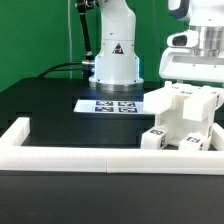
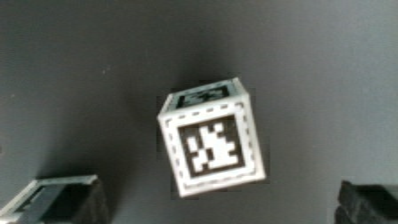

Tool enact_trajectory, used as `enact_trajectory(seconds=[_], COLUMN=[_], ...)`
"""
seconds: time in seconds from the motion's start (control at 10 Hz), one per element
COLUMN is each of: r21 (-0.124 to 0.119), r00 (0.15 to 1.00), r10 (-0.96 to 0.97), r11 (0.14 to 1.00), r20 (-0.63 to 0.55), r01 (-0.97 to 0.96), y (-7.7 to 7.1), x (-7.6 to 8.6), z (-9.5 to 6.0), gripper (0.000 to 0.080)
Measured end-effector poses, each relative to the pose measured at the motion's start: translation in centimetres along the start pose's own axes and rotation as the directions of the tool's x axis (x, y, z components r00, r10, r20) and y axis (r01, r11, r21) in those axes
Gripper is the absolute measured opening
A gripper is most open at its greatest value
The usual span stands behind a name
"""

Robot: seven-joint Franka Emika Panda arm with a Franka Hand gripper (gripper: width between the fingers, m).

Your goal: Assemble chair

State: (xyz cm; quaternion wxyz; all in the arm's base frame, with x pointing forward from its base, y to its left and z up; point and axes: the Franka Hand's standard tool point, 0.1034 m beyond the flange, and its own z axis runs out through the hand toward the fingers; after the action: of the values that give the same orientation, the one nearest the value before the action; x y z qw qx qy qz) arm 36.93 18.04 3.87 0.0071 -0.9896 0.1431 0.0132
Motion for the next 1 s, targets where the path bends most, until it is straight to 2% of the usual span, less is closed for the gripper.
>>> enact_trajectory(seconds=[0.2,0.6,1.0], r21=[-0.009,-0.011,-0.029], r00=[1.000,1.000,0.999], r10=[-0.020,-0.025,-0.027], r11=[1.000,1.000,0.999], r20=[0.004,0.005,0.020], r01=[0.020,0.025,0.028], y=[0.0,0.2,0.7], x=[-0.4,-0.3,-0.8], z=[0.6,0.8,1.8], gripper=[0.0649,0.0649,0.0649])
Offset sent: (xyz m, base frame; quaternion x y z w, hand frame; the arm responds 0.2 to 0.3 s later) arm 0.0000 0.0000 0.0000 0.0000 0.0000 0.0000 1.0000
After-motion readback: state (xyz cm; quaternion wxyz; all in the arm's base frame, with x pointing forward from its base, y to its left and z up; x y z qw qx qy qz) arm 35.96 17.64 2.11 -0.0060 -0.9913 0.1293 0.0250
